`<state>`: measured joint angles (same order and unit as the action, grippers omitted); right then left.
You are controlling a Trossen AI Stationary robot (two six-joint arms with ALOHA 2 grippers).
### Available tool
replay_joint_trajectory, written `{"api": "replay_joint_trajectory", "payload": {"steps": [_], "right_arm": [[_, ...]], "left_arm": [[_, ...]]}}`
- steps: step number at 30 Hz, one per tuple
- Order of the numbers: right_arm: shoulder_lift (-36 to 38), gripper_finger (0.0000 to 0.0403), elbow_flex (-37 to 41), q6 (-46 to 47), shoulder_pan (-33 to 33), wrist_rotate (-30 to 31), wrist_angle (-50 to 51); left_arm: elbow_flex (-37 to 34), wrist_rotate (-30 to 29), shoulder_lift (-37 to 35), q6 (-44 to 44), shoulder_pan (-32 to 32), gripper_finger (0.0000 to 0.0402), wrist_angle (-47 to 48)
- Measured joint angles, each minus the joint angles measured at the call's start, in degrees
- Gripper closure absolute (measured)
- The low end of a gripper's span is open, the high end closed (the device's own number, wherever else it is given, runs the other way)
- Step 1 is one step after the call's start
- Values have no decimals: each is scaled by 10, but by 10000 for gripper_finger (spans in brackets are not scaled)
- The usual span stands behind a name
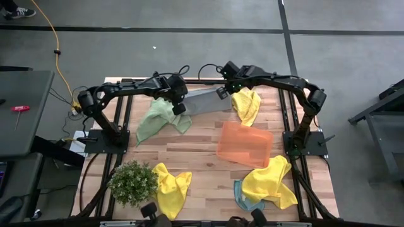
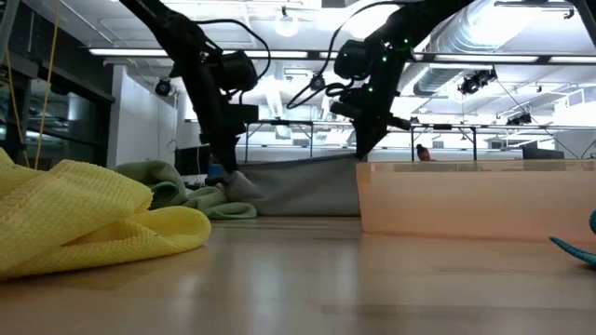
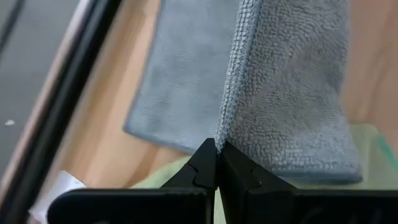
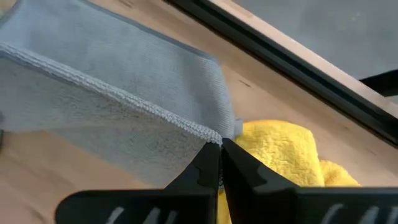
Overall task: Fold microfiber towels
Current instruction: Fold the gray microfiber towel
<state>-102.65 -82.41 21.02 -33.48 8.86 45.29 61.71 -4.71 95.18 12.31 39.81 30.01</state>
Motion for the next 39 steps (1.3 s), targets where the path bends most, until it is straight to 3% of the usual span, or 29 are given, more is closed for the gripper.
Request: {"api": "replay_joint_trajectory", "payload": {"steps": [11,23,28,32,35,39], "right_arm": [[-30,403,0,26,-4,4,-25],[-50,403,0,47,-7,1,-74],[-50,400,0,46,-10,-3,-82],[-50,366,0,42,-24,-42,-89],[-48,317,0,24,-37,-77,-89],[-25,247,0,-20,-54,-81,-77]], "left_arm": [[5,-56,-8,69,16,386,0],[-1,-51,-8,74,57,341,6],[8,-18,-8,67,54,313,7],[11,10,-8,59,50,288,1],[11,17,-8,52,47,270,2],[11,26,-17,55,47,251,-2]]}}
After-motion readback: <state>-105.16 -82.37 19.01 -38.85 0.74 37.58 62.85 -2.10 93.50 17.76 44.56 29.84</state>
